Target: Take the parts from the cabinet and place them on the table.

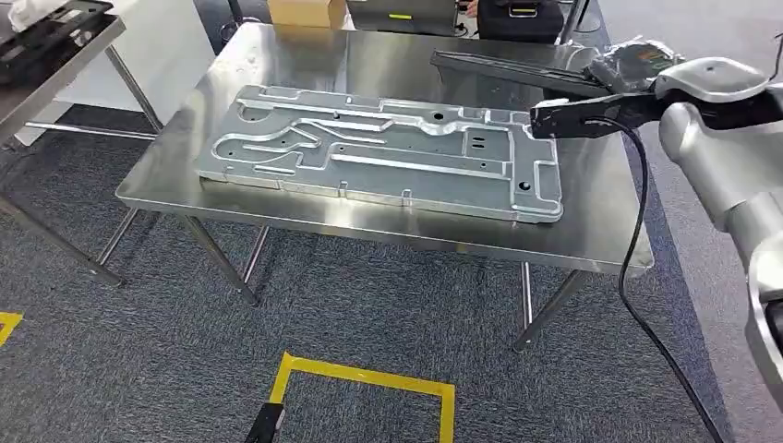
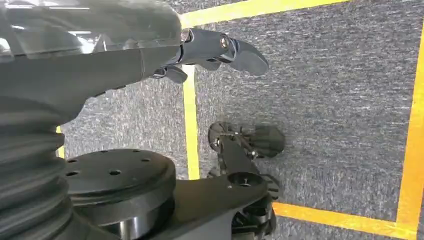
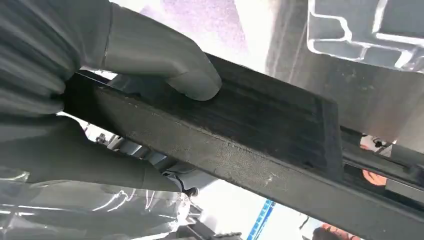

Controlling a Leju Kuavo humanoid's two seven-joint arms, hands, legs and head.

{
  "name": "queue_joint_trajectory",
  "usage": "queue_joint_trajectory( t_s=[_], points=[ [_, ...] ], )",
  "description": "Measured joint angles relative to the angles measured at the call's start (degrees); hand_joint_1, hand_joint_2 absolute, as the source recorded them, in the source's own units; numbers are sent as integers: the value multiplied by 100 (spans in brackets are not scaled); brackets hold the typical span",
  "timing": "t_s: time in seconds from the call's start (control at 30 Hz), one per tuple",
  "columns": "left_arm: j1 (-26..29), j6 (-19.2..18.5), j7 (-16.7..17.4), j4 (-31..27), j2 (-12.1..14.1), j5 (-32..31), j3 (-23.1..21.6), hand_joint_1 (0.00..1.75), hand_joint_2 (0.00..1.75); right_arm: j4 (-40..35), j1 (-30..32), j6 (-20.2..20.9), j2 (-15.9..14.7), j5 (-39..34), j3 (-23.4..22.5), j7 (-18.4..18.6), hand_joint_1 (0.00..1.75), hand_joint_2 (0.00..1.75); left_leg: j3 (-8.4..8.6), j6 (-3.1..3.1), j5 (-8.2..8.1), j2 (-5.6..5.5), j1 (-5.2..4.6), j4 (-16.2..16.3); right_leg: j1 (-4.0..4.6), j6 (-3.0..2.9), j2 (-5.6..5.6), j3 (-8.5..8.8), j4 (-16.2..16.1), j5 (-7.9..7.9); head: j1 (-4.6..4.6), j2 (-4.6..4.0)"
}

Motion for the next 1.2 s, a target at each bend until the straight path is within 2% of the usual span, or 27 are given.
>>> queue_joint_trajectory(
  t_s=[0.23, 0.27, 0.3, 0.33, 0.37, 0.4, 0.43, 0.47, 0.53, 0.57, 0.6, 0.63, 0.67, 0.7, 0.73, 0.77, 0.8, 0.83, 0.9, 0.93, 0.97, 1.0, 1.07, 1.1, 1.13, 1.17, 1.2],
  points=[
    [-34, -41, 61, 0, 0, -7, 0, 0, 175, 0, 57, 18, -41, -15, 0, -39, 175, 175, -1, 9, -4, 0, -4, 6, -6, 17, 0, 11, -22, 11, 0, 0],
    [-39, -52, 61, 0, 0, -15, 0, 0, 175, -2, 64, 16, -41, -24, 0, -48, 175, 175, -12, 86, -42, 2, -43, 42, -52, 84, 3, 27, -71, 24, 0, 0],
    [-45, -66, 61, 0, 0, -26, 0, 0, 175, -15, 73, 9, -44, -31, 0, -48, 175, 175, -3, 117, -45, 7, -37, -3, -44, 107, 10, 47, -127, 24, 0, 0],
    [-46, -70, 61, 0, 0, -37, -2, 0, 175, -15, 97, -4, -61, -35, 0, -48, 175, 175, 22, 158, -74, 5, -32, -141, -21, 132, 8, 74, 3, 118, 0, 0],
    [-43, -68, 65, 0, -7, -72, -9, 0, 175, -24, 116, -13, -61, -37, 2, -48, 175, 175, 94, 187, -123, 6, -11, -200, -12, 173, 7, 88, -3, 169, 0, 0],
    [-40, -63, 70, 0, -18, -125, -18, 0, 175, -31, 133, -24, -63, -37, 4, -59, 175, 175, 229, 231, -87, 4, 11, -263, -38, 172, -16, 60, 17, 117, 0, 2],
    [-43, -48, 74, 0, -17, -147, -22, 0, 175, -31, 134, -48, -68, -39, 4, -66, 175, 175, 285, 240, -94, 7, 8, -267, -40, 140, -16, -7, 168, 25, 2, 0],
    [-47, -48, 94, 0, -17, -159, -24, 0, 175, -33, 138, -76, -70, -41, 7, -68, 175, 175, 319, 253, -115, 14, 6, -265, -40, 155, -15, -198, 493, -142, 2, 0],
    [-44, -48, 105, 0, -20, -206, -31, 0, 175, -46, 193, -78, -74, -52, 11, -96, 175, 175, 400, 252, -181, 38, 5, -260, -49, 195, -15, -714, 1323, -459, 2, 0],
    [-35, -48, 116, 0, -20, -206, -33, 0, 175, -46, 237, -76, -98, -55, 13, -96, 175, 175, 453, 241, -222, 36, 9, -254, -62, 234, -18, -910, 1577, -486, 2, 0],
    [-21, -46, 118, 0, -20, -206, -37, 0, 175, -44, 281, -74, -125, -55, 18, -98, 175, 175, 526, 209, -268, 30, 19, -247, -82, 283, -20, -986, 1552, -389, 2, 0],
    [-10, -46, 120, 0, -26, -206, -48, 0, 175, -46, 305, -74, -140, -55, 20, -101, 175, 175, 600, 182, -332, 20, 30, -233, -101, 310, -23, -935, 1300, -238, 2, 0],
    [-6, -44, 129, 0, -31, -206, -68, 0, 175, -46, 309, -74, -164, -57, 22, -103, 175, 175, 678, 157, -409, 19, 45, -212, -114, 304, -34, -803, 886, -20, 2, 0],
    [-7, -41, 138, 0, -31, -206, -77, 0, 175, -46, 307, -76, -179, -59, 22, -112, 175, 175, 765, 123, -493, 20, 52, -177, -126, 323, -55, -632, 370, 304, 2, 0],
    [-6, -39, 146, 0, -31, -206, -85, 0, 175, -46, 318, -76, -220, -61, 24, -120, 175, 175, 770, 75, -597, 22, 51, -163, -143, 293, -95, -527, -87, 785, 2, 0],
    [-19, -35, 157, 2, -28, -206, -94, 0, 175, -46, 321, -87, -260, -63, 26, -127, 175, 175, 843, 29, -651, 19, 53, -120, -73, 191, -85, -544, -112, 597, 2, 0],
    [-44, -31, 177, 2, -28, -206, -105, 0, 175, -61, 323, -83, -260, -66, 28, -133, 175, 175, 824, -17, -687, 23, 52, -148, -51, 84, -58, -516, -78, 603, -7, 2],
    [-44, -31, 181, 2, -31, -206, -114, 0, 175, -72, 347, -81, -264, -72, 28, -131, 175, 175, 907, -67, -693, 25, 54, -139, -23, 29, -34, -497, -80, 544, -9, -2],
    [-54, -28, 188, 2, -29, -206, -120, 0, 175, -83, 351, -83, -315, -74, 28, -127, 175, 175, 790, -127, -574, 23, 66, 164, -78, -66, -36, -324, -108, 440, -13, 2],
    [-55, -28, 186, 2, -28, -212, -122, 0, 175, -90, 346, -83, -330, -79, 28, -129, 175, 175, 621, -153, -416, 27, 80, 512, -79, -88, -34, -237, -140, 372, -13, -2],
    [-63, -28, 186, 2, -28, -214, -127, 0, 175, -96, 346, -83, -334, -81, 28, -133, 175, 175, 345, -181, -371, 30, 91, 949, -92, -115, -28, -149, -156, 306, -15, 0],
    [-60, -28, 186, 2, -28, -214, -131, 0, 175, -98, 369, -81, -337, -83, 31, -138, 175, 175, 67, -212, -506, 30, 116, 1301, -96, -116, -13, -60, -163, 249, -22, 0],
    [-41, -28, 186, 2, -26, -214, -135, 0, 175, -105, 424, -76, -358, -92, 37, -144, 175, 175, -334, -251, -1079, 31, 139, 1620, -104, -106, 13, 115, -166, 96, -20, 0],
    [-28, -26, 186, 2, -26, -214, -138, 0, 175, -111, 448, -76, -372, -98, 39, -147, 175, 175, -457, -253, -1331, 33, 148, 1574, -110, -93, 17, 217, -164, 32, -22, 0],
    [-23, -11, 188, 2, -26, -214, -142, 0, 175, -111, 460, -76, -391, -98, 39, -144, 175, 175, -508, -257, -1402, 34, 158, 1381, -115, -78, 31, 326, -164, -54, -17, 0],
    [-20, 13, 188, 2, -26, -214, -144, 0, 175, -118, 465, -76, -402, -101, 39, -146, 175, 175, -502, -246, -1212, 36, 161, 1065, -118, -65, 28, 425, -164, -137, -20, 0],
    [-17, 28, 199, 2, -26, -216, -144, 0, 175, -125, 467, -76, -415, -107, 41, -147, 175, 175, -474, -232, -787, 38, 161, 657, -119, -46, 27, 520, -164, -216, -20, 0]
  ],
)
